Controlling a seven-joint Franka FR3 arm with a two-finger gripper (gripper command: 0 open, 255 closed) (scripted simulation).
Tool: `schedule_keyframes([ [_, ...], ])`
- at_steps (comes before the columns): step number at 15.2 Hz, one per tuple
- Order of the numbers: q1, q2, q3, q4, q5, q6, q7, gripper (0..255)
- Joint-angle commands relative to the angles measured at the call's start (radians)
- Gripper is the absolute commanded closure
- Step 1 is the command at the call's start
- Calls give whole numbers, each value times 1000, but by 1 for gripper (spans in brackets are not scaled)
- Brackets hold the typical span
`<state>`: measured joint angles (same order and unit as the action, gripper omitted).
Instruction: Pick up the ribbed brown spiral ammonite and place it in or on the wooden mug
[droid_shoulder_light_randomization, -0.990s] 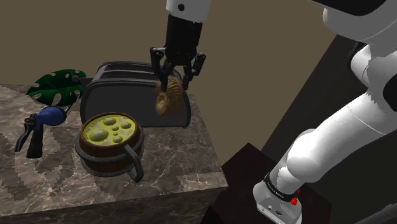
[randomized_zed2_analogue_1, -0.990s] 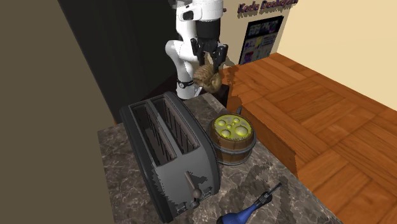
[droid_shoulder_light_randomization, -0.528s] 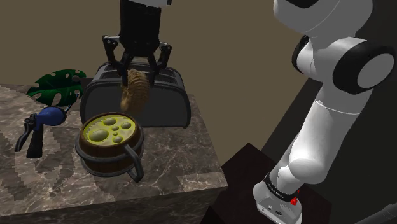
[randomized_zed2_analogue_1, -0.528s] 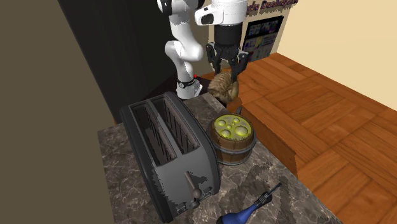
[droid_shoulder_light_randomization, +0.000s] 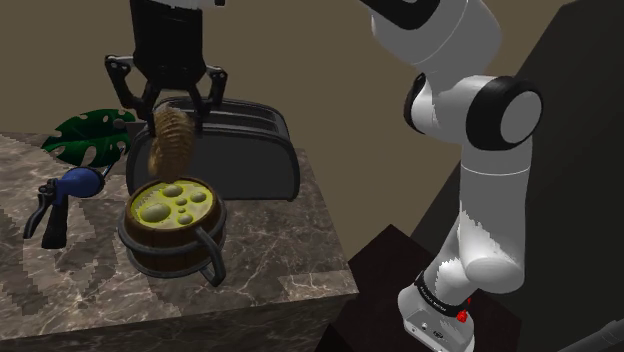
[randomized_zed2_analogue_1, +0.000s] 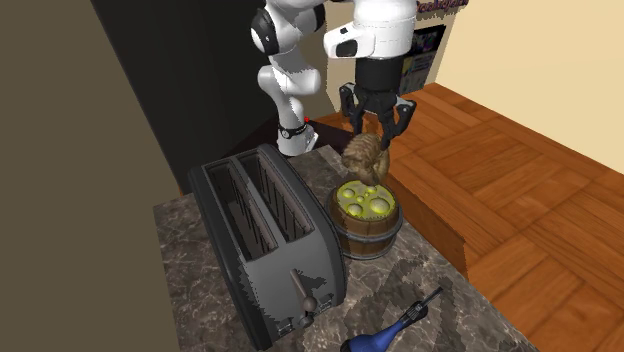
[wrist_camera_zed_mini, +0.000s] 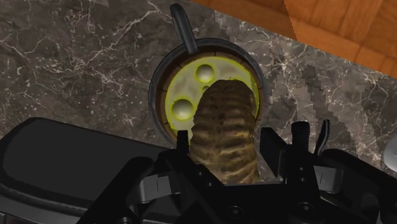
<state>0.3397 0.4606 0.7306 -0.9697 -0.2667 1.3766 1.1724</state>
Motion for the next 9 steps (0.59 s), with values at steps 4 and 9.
schedule_keyframes([
  [4, -57, -51, 9, -151, 35, 102, -4, 255],
  [9, -96, -86, 13, -272, 59, 191, -10, 255],
])
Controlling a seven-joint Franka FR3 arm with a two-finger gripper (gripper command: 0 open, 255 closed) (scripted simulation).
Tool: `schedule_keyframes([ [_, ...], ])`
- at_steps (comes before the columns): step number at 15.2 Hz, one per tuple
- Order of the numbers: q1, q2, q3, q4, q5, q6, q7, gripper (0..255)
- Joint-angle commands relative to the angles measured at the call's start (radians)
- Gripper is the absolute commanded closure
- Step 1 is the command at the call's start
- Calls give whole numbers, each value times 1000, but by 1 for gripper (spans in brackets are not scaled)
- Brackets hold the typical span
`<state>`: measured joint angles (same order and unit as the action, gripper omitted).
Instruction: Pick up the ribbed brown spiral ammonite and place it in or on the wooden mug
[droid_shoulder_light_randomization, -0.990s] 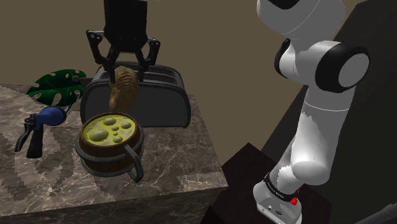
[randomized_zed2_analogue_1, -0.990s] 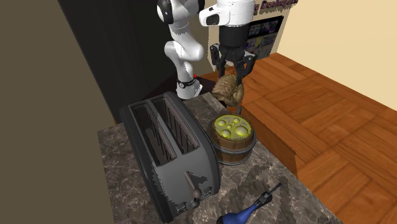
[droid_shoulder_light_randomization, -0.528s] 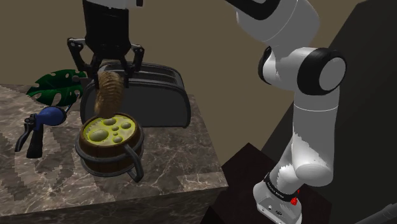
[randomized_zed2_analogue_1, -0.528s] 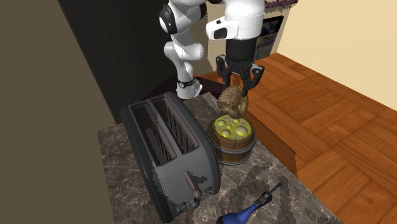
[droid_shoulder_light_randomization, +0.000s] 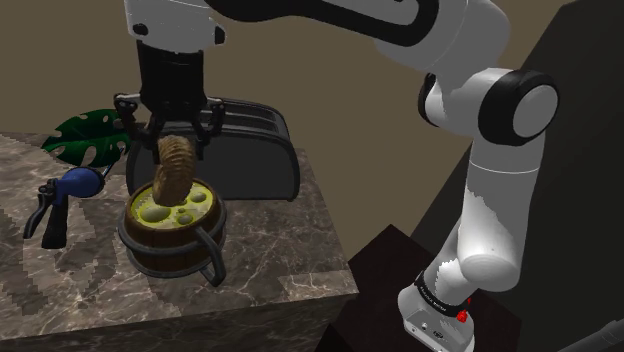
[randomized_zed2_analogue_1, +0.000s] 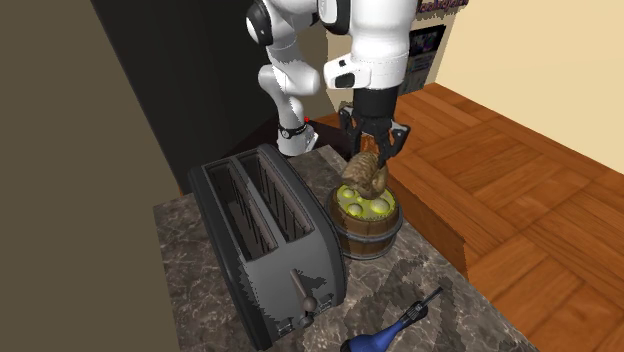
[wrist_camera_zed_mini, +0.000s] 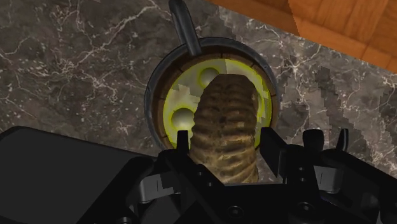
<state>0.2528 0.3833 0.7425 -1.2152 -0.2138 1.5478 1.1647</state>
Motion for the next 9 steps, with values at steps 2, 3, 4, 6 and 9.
schedule_keyframes([
  [2, -21, -19, 1, -68, 13, 52, -5, 255],
  [3, -27, -24, 2, -88, 16, 68, -6, 255],
  [4, -35, -30, 2, -120, 20, 94, -7, 255],
  [6, -35, -31, 2, -120, 20, 94, -7, 255],
  [9, -35, -30, 2, -120, 20, 94, -7, 255],
])
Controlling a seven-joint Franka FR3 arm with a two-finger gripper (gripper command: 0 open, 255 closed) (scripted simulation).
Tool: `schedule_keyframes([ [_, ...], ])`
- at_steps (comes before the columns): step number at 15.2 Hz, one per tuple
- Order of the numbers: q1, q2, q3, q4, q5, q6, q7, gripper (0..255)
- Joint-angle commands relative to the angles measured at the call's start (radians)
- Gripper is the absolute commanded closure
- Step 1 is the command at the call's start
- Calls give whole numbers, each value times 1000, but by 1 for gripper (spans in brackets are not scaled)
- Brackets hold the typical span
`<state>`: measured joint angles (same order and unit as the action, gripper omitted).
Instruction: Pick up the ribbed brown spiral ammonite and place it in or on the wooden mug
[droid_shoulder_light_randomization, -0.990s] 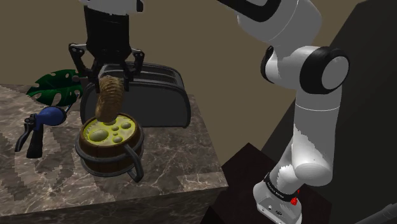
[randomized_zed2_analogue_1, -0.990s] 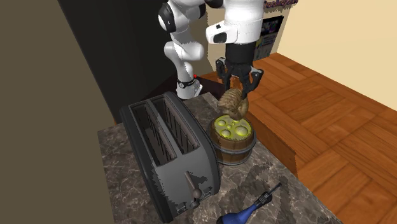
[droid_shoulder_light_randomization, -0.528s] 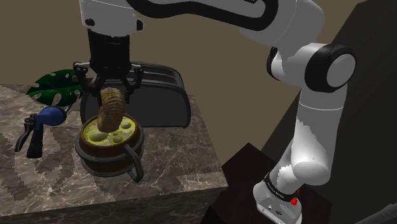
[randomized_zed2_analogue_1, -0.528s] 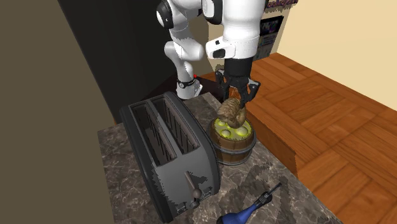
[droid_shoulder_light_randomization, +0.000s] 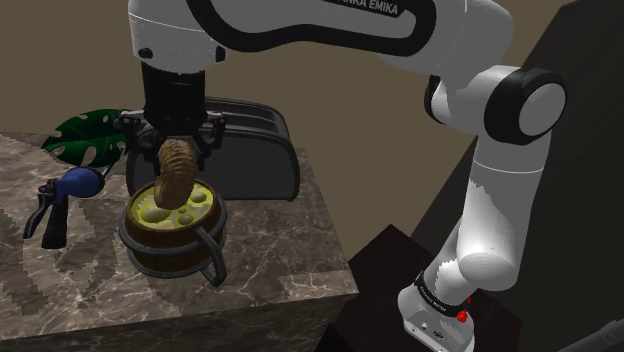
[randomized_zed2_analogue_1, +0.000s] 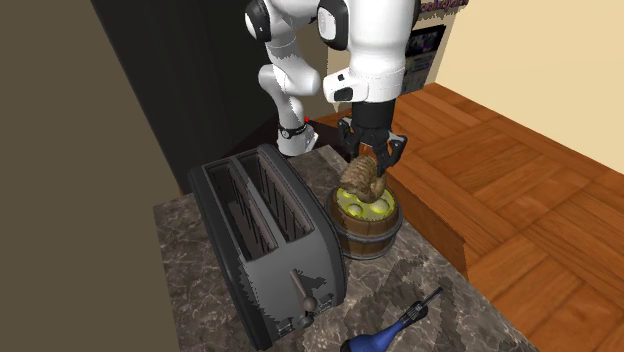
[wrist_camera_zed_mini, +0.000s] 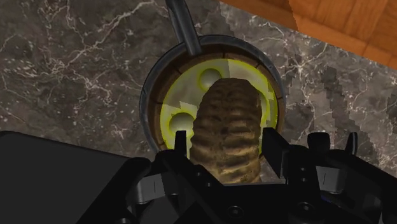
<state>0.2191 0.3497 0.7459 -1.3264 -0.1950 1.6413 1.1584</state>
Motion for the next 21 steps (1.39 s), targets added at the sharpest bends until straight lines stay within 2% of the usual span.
schedule_keyframes([
  [1, -1, 3, -1, -9, 1, 0, -1, 255],
  [3, -1, 3, -1, -9, 1, 0, -1, 255],
  [4, 2, 8, -1, -3, -2, -1, 1, 0],
  [9, -1, 3, -1, -9, 1, 0, -1, 0],
  [13, 50, 49, -4, 188, -30, -154, 5, 0],
  [21, 51, 49, -4, 188, -30, -154, 4, 0],
])
